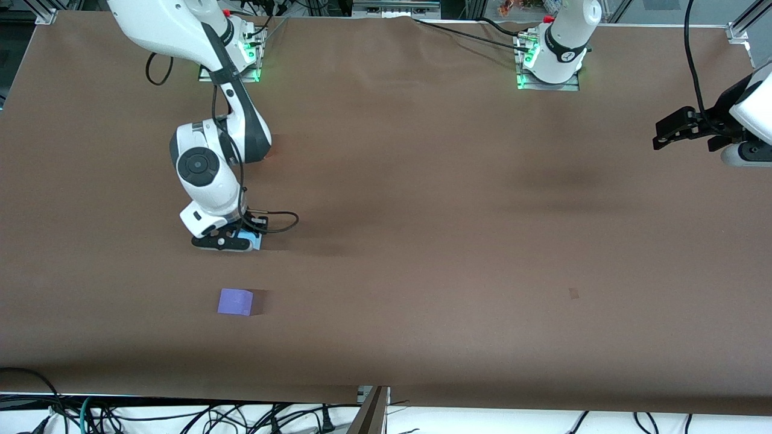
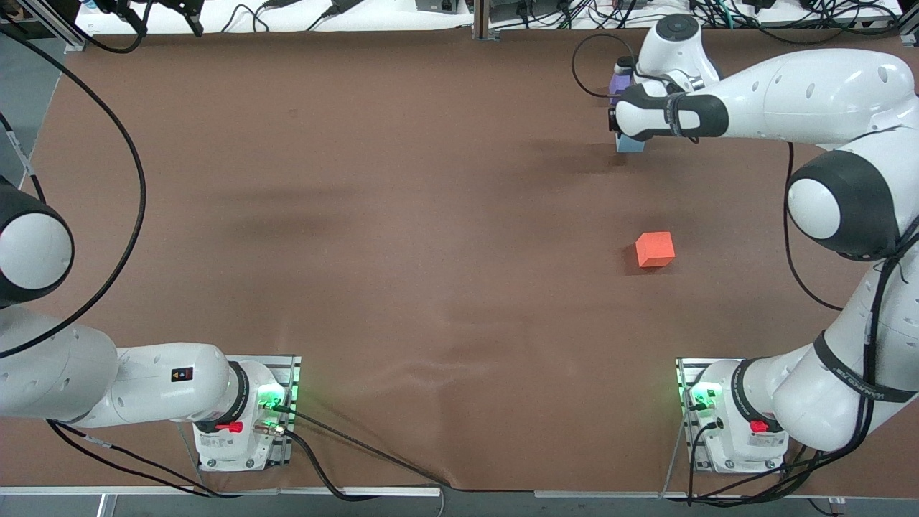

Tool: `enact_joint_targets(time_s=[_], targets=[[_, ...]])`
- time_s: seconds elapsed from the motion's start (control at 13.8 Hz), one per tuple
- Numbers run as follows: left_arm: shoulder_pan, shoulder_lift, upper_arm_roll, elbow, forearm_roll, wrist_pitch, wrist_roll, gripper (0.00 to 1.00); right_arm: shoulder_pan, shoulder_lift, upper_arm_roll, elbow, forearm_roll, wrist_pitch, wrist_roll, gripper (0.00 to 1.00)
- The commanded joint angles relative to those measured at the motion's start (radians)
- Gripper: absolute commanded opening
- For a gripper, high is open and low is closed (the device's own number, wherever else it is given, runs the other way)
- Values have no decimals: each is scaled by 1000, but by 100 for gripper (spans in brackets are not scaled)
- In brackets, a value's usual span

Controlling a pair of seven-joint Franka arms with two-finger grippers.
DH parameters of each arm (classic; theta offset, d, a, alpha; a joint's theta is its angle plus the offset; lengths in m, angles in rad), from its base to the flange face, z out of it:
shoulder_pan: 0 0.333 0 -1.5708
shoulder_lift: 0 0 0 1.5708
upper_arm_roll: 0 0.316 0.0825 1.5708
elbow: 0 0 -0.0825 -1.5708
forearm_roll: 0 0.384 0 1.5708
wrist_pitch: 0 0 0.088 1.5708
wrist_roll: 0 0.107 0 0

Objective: Place blue block between orange and purple blocks
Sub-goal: 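Carry the blue cube with the right gripper between orange and purple cubes, then lower the blue cube and open the right gripper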

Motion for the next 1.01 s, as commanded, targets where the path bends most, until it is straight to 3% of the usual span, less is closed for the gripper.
enact_joint_targets(time_s=[0.0,0.07,0.29,0.94], targets=[[-151,-52,165,-61,-11,29,12,100,0,-82,-25,-129,-4,82,-98,14],[-173,-51,196,-63,-12,35,12,100,0,-96,-30,-145,-4,82,-112,14],[-178,-40,195,-49,-6,32,23,100,-6,-142,-30,-200,-4,107,-132,16],[-169,-29,200,-47,2,12,23,100,-12,-122,-25,-240,27,217,-137,18]])
